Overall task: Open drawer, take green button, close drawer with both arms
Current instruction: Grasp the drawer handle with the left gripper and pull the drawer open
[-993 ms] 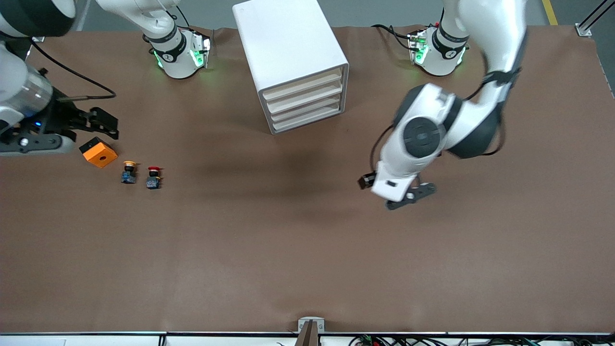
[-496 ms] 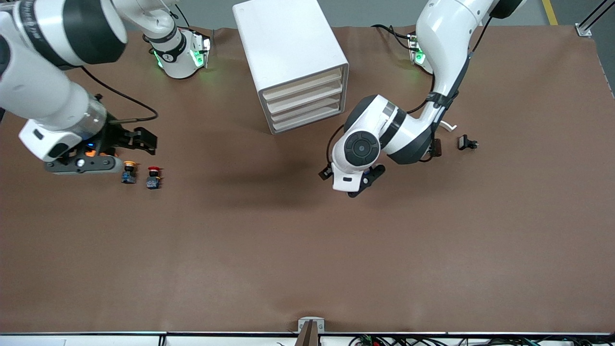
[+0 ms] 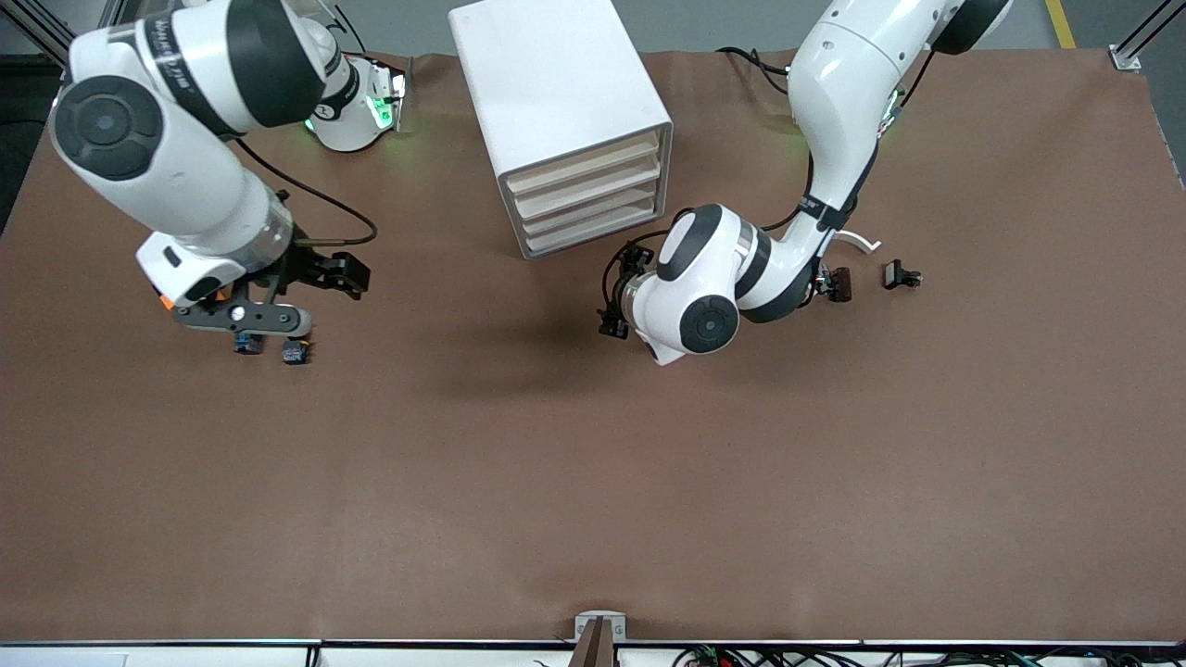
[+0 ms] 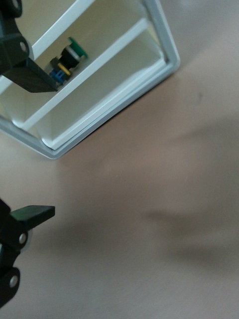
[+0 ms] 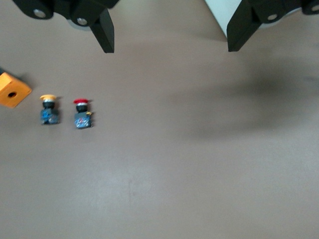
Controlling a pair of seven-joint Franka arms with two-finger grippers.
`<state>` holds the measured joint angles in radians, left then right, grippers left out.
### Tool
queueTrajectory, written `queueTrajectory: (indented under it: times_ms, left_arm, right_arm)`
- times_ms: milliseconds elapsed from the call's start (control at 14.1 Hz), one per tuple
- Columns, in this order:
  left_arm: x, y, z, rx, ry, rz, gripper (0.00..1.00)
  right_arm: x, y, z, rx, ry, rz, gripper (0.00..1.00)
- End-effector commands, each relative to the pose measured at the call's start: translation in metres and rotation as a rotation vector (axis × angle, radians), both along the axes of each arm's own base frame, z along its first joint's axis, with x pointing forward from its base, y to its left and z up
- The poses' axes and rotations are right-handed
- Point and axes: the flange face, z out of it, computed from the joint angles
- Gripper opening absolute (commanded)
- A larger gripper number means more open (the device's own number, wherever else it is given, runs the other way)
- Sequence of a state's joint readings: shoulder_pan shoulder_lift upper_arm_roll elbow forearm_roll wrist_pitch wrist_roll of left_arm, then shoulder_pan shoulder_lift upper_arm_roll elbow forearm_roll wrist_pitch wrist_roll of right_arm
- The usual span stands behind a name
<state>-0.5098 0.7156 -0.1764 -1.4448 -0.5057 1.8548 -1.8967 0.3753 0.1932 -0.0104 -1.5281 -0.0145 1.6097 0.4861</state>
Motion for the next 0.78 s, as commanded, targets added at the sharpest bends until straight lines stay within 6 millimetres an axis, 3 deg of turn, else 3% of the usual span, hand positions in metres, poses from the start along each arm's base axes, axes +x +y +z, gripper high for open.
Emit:
queueTrajectory:
  times_ms: [0,284,567,709]
  left_arm:
    - [-0.003,0.002,-0.013,0.129,0.104,0.180,1.00]
    - [-0.020,0.007,-0.035,0.306,0.257,0.298,1.00]
    - [-0.043,0.011,-0.068,0.353,0.379,0.200,1.00]
    - [-0.059,-0.005,-0.076,0.359,0.375,0.153,1.00]
  right_arm:
    - [0.001,0.018,-0.003,-0.021,-0.008,-0.121,1.00]
    - [0.004,0.020,-0.003,-0.008,-0.027,-0.174,1.00]
    - [0.004,0.020,-0.003,-0.008,-0.027,-0.174,1.00]
    - [0.003,0.021,-0.003,-0.008,-0.026,-0.173,1.00]
